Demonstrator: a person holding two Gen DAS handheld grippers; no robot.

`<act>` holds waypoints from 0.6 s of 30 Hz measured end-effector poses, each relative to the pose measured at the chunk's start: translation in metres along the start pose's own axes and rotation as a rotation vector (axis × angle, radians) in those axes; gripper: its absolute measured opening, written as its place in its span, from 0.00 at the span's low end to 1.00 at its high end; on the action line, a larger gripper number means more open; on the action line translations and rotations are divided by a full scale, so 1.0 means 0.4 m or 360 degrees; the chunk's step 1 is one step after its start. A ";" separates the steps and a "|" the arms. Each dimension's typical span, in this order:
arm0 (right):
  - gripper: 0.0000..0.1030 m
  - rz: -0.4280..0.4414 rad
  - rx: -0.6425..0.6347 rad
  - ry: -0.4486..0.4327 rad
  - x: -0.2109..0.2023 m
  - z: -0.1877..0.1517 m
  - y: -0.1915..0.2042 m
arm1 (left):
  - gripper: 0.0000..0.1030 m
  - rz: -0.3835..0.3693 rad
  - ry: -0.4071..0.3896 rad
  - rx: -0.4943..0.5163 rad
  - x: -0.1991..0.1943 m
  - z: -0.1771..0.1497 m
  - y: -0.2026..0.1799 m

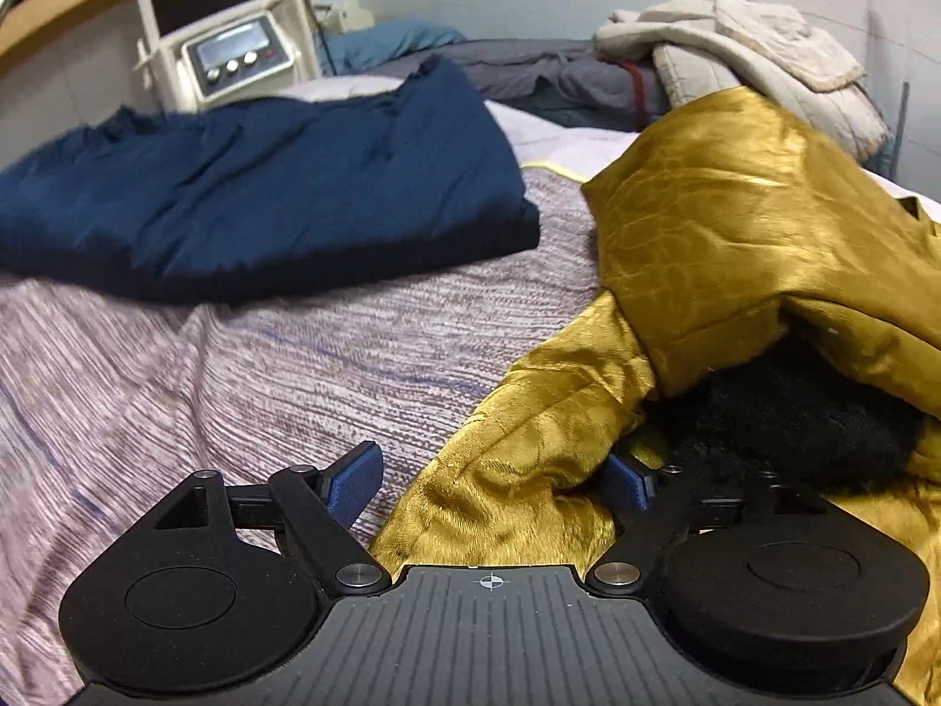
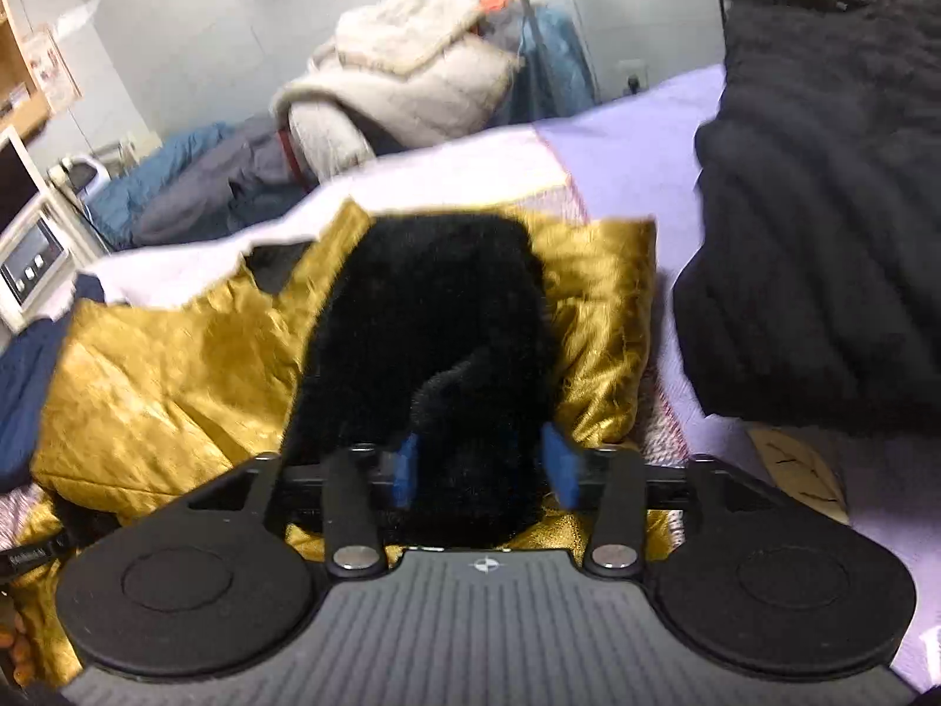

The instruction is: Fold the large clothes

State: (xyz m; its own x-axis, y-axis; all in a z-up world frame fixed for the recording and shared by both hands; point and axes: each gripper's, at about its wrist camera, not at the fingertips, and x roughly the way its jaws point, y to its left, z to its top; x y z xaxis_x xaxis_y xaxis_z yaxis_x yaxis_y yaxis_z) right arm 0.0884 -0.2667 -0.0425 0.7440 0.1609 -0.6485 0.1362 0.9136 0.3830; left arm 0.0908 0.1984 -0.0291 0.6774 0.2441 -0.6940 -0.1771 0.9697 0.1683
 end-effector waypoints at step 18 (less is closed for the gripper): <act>0.71 0.0090 -0.0204 0.0181 -0.256 -0.197 -0.032 | 1.00 -0.0101 -0.0087 0.0121 -0.128 -0.104 0.135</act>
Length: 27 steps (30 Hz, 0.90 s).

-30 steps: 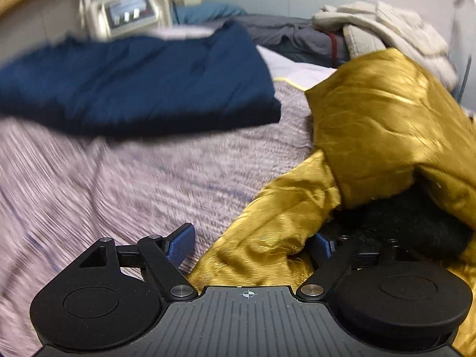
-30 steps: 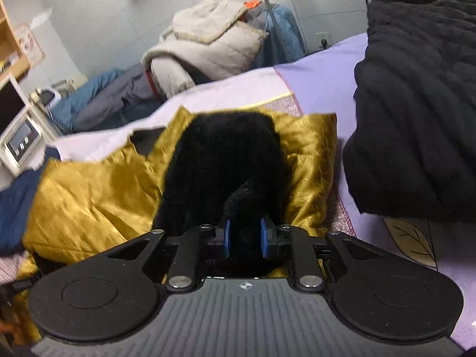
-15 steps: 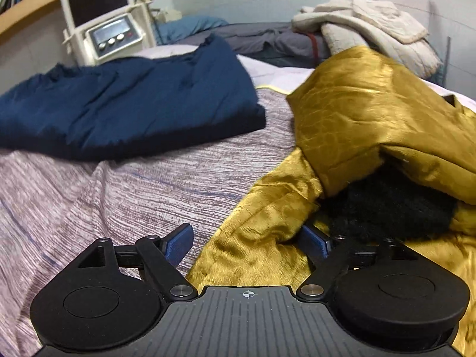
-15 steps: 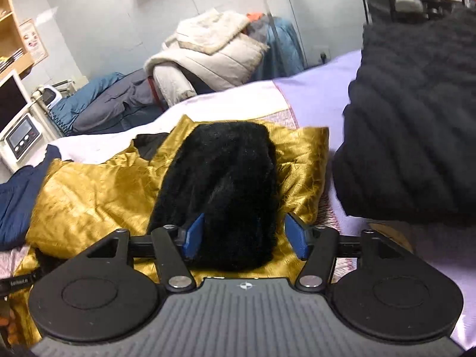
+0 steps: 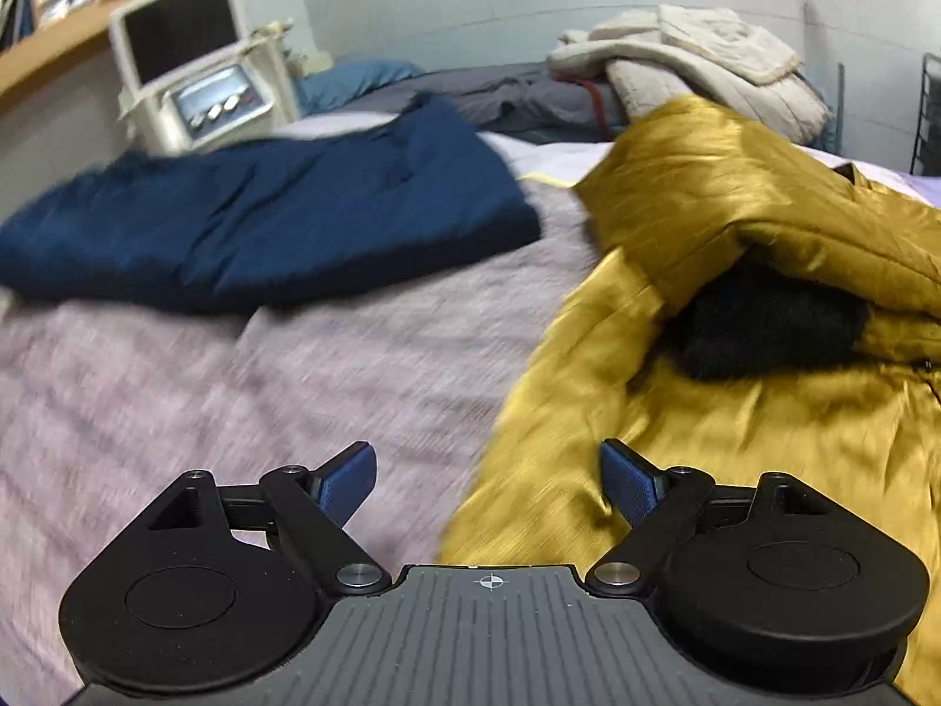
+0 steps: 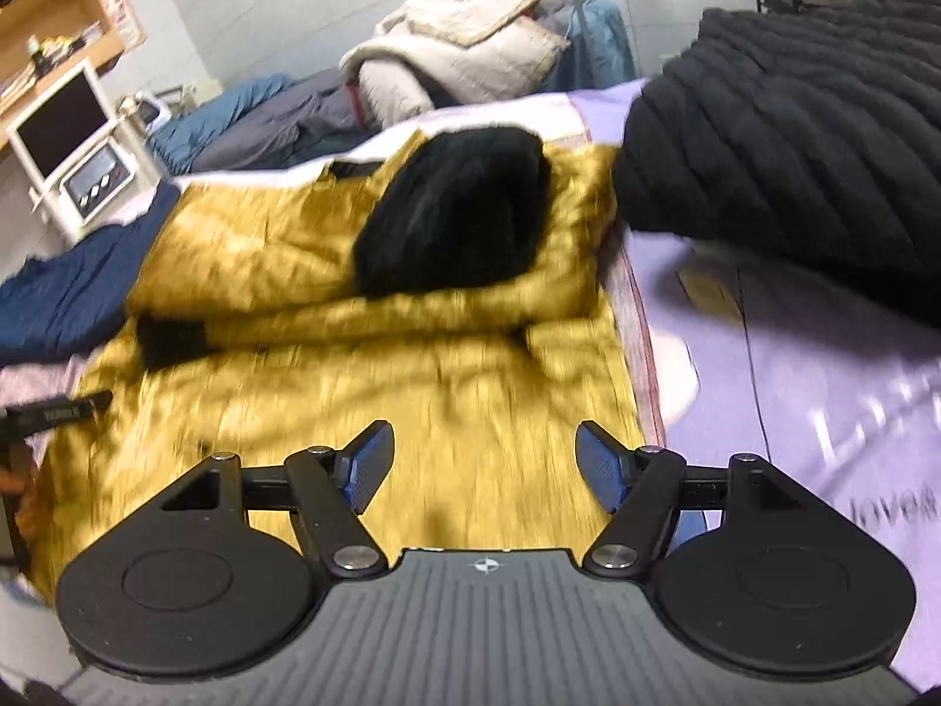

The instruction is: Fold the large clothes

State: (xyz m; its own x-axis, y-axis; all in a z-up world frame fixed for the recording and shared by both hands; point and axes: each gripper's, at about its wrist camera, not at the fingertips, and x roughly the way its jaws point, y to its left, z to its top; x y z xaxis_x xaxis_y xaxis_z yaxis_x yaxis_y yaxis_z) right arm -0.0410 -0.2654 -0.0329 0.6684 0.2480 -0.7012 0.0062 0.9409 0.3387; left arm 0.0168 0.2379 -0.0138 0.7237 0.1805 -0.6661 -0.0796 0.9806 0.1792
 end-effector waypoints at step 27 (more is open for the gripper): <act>0.75 0.0021 0.0133 0.0229 -0.142 -0.181 -0.100 | 1.00 -0.0416 0.0139 -0.0024 -0.142 -0.197 0.168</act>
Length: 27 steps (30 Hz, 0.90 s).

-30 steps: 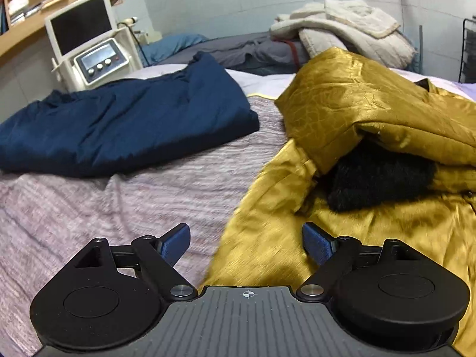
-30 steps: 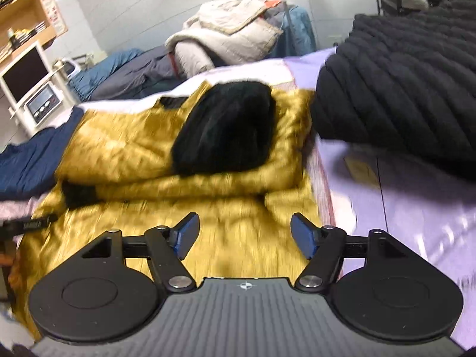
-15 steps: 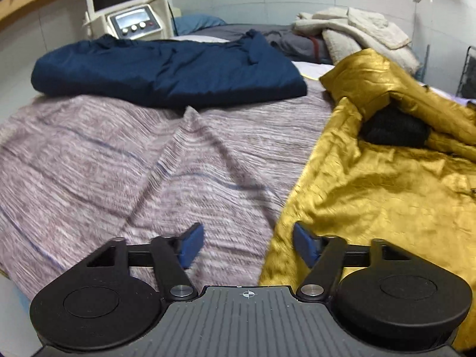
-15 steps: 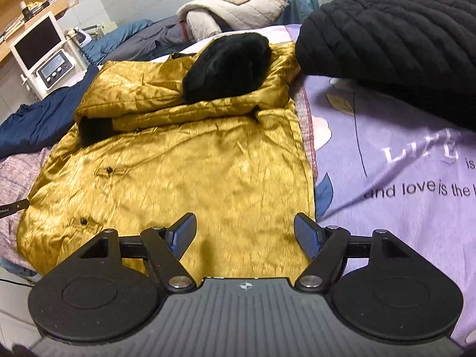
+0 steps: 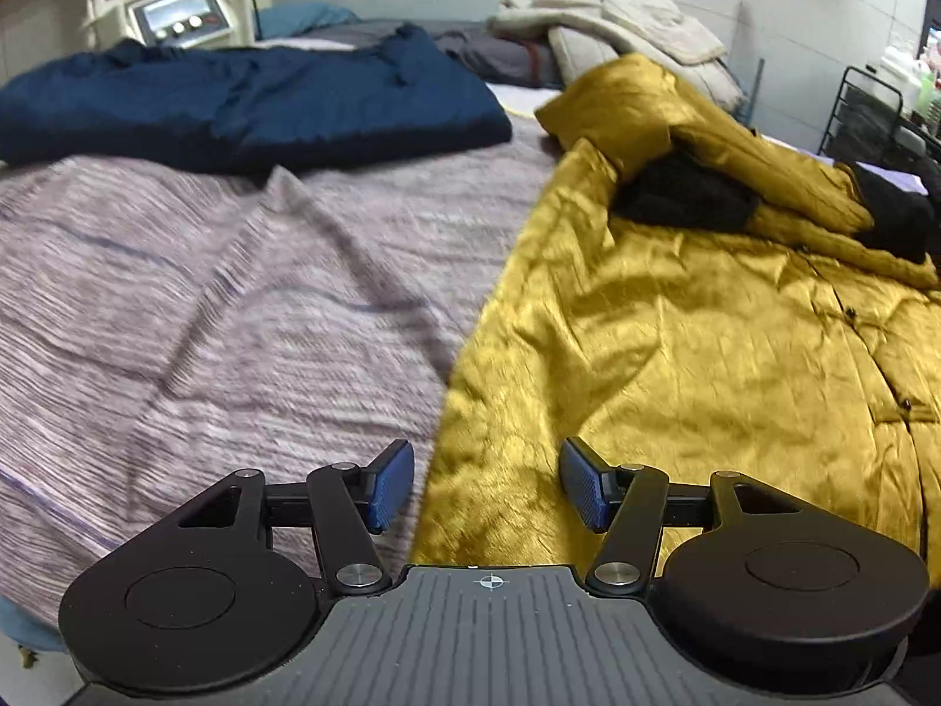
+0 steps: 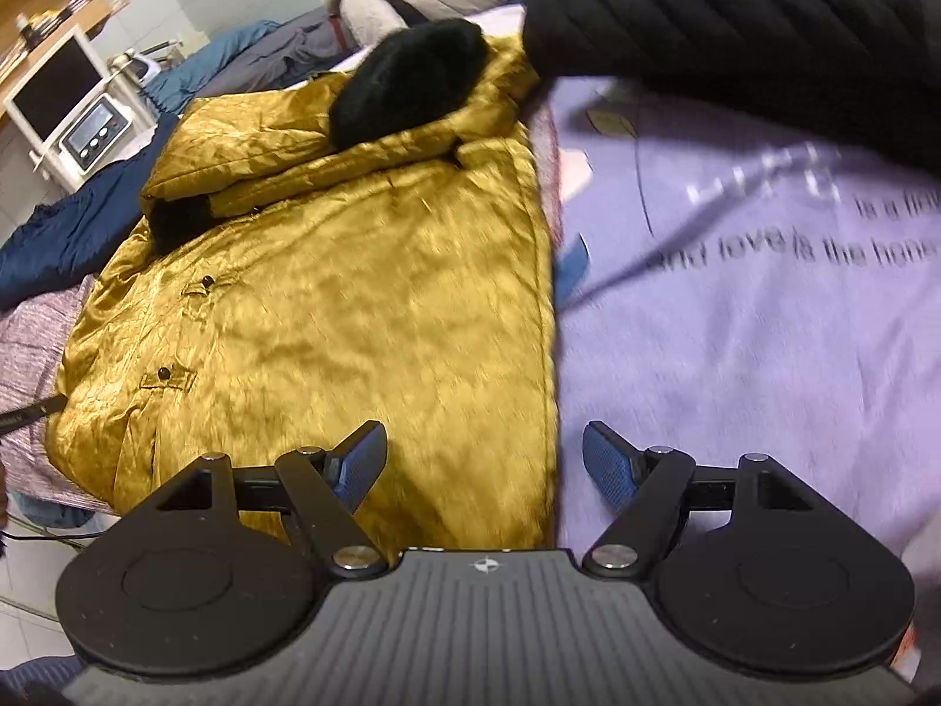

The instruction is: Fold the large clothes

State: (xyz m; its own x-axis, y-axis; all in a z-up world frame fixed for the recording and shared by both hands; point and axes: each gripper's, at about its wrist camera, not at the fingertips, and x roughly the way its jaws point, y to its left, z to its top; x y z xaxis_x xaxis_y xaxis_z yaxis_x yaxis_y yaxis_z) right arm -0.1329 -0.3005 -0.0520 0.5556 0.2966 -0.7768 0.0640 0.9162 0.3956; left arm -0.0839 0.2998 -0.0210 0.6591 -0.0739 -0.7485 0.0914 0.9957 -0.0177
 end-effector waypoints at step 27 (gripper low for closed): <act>0.39 0.0027 -0.0147 0.0273 0.004 -0.052 0.018 | 0.98 0.0020 0.0042 0.0047 0.000 -0.037 -0.032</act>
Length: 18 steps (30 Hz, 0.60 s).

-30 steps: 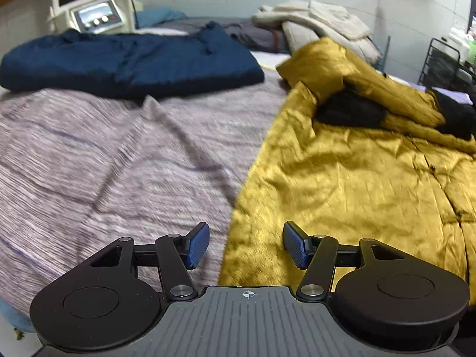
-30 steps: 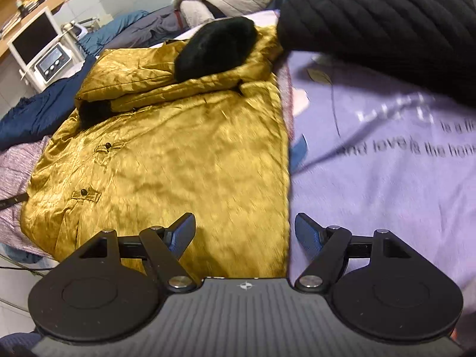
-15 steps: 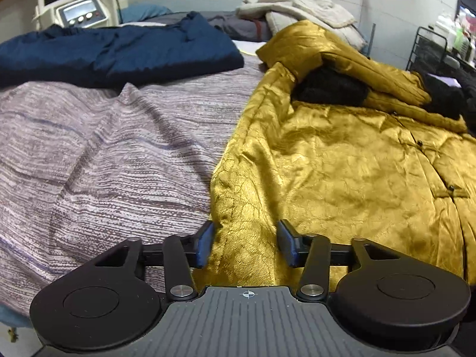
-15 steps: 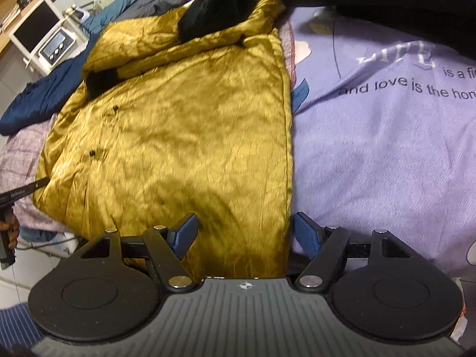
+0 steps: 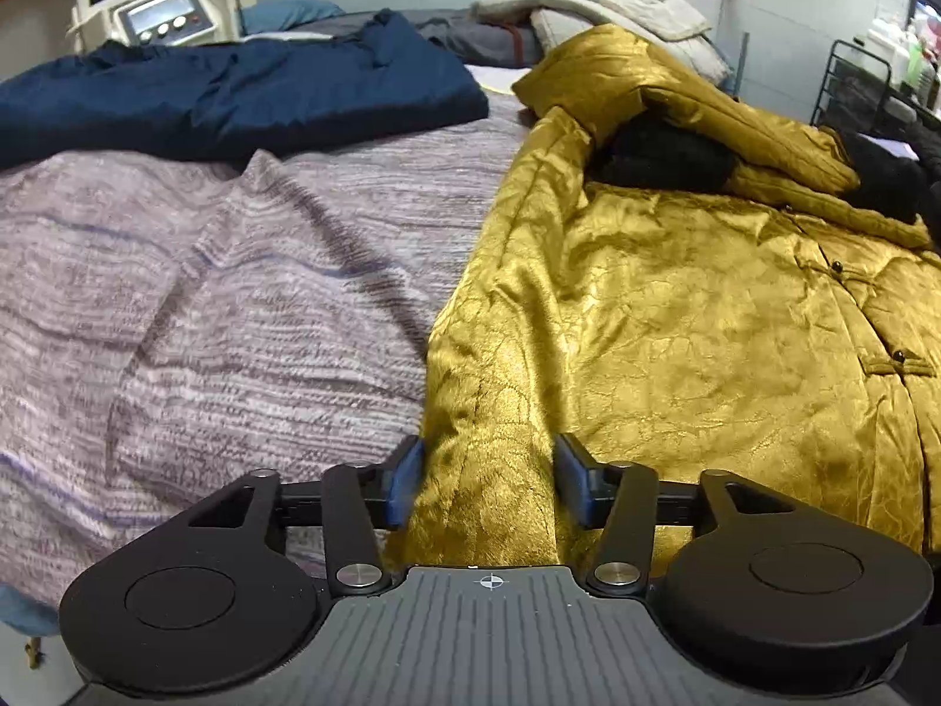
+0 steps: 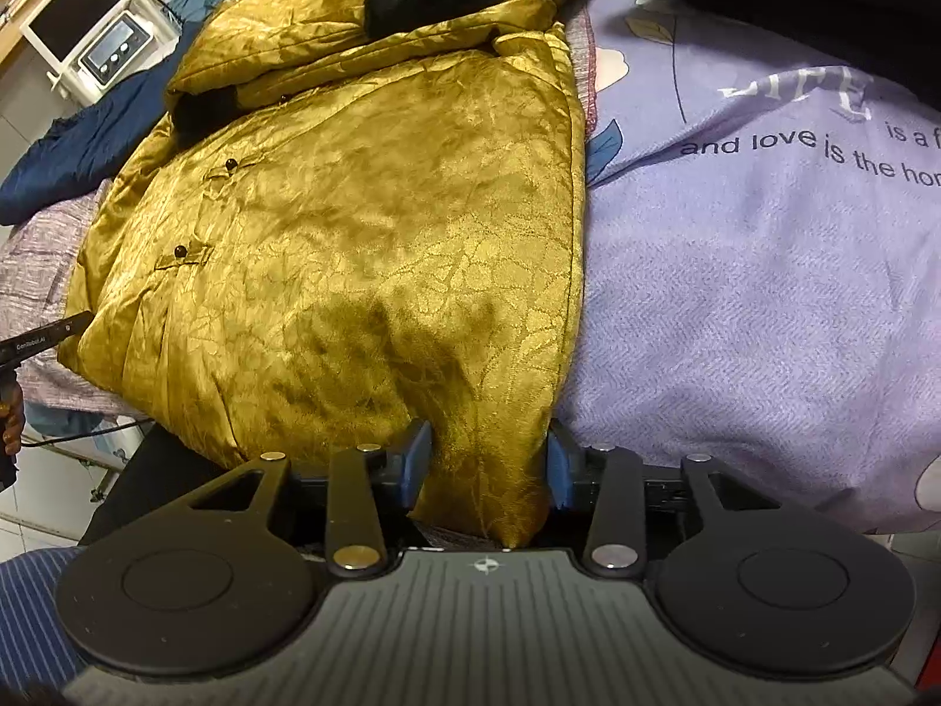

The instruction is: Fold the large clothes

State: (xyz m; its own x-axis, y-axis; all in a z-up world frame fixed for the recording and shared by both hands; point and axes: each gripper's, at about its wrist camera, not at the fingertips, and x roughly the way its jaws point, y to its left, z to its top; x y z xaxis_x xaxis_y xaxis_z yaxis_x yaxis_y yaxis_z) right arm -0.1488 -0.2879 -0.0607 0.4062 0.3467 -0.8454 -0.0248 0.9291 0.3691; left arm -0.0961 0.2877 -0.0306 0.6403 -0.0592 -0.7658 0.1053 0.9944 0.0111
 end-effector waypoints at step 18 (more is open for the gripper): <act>0.14 0.0555 0.0137 -0.0160 -0.107 0.142 -0.003 | 0.57 -0.0379 -0.0288 -0.0143 -0.092 0.162 -0.047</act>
State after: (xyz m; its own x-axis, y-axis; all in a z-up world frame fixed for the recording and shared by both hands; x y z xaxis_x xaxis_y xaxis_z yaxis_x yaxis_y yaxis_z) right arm -0.1143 -0.3113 -0.0030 0.4746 0.6223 -0.6224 -0.1023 0.7414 0.6632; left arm -0.0725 0.2655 0.0390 0.7316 -0.2979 -0.6132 0.2061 0.9540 -0.2176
